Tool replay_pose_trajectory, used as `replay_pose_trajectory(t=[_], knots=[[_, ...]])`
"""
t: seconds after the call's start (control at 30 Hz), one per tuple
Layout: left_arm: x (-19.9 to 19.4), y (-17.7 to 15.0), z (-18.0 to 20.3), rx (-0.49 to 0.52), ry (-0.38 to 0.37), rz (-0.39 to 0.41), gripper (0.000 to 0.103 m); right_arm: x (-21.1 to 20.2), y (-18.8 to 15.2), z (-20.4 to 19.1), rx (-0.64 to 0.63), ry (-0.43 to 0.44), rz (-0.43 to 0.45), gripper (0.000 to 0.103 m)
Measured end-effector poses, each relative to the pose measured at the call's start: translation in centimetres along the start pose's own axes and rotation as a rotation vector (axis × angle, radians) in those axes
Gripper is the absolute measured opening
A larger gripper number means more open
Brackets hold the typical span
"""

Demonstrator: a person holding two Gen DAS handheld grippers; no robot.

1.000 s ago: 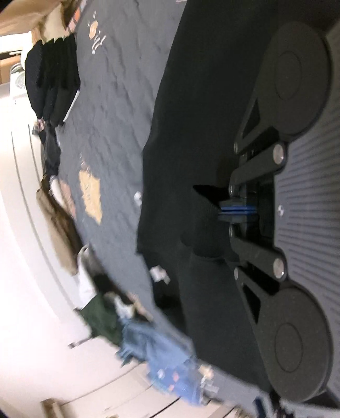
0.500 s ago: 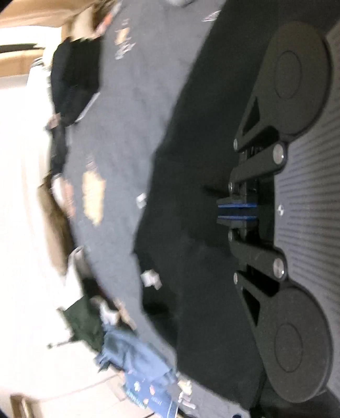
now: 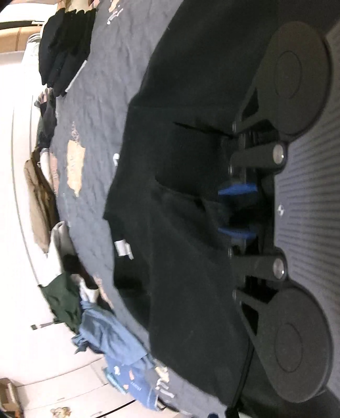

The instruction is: Fold clothes

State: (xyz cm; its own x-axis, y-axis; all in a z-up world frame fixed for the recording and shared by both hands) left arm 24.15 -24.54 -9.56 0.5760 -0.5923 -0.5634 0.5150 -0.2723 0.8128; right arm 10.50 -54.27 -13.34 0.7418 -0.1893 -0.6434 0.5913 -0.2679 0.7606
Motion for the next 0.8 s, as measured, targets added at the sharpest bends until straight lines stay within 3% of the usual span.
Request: replay_pose_trajectory(t=[0.2,0.33,0.53,0.7,0.8], knots=[[-1.4,0.7,1.3,-0.078,-0.038,0.031,0.075,-3.9,-0.4,0.8,0.026,-0.048,0.038,0.060],[-2.7,-0.1,3.1,-0.101,-0.070,0.034,0.075,-6.9,-1.6,3.2,0.113,-0.098,0.078,0.063],[-4.5,-2.3,7.7,-0.040,-0.161,-0.009,0.076,-11.5,-5.2,8.8,0.237,-0.208,0.114,0.065],[-5.3,-4.0,12.0,-0.042,-0.248,-0.042,0.076,-15.2,-8.3,13.2,0.274,-0.313,0.117,0.065],[-5.7,-5.0,14.7,-0.039,-0.295,-0.064,0.076,-17.1,-9.6,14.7,0.284,-0.328,0.132,0.065]])
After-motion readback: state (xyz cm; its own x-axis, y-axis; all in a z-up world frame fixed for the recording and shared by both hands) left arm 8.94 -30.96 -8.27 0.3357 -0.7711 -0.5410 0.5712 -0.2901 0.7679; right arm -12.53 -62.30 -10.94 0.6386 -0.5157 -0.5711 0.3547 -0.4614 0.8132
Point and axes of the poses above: each gripper's, at about its wrist camera, not at the fingertips, and x roughly the way its jaws point, z to its right, y to its top, the point moved 10 cm from there along x, roughly the way its jaws point, and after that the axes turned 10 degrees about -x, right-handed, at the moved point
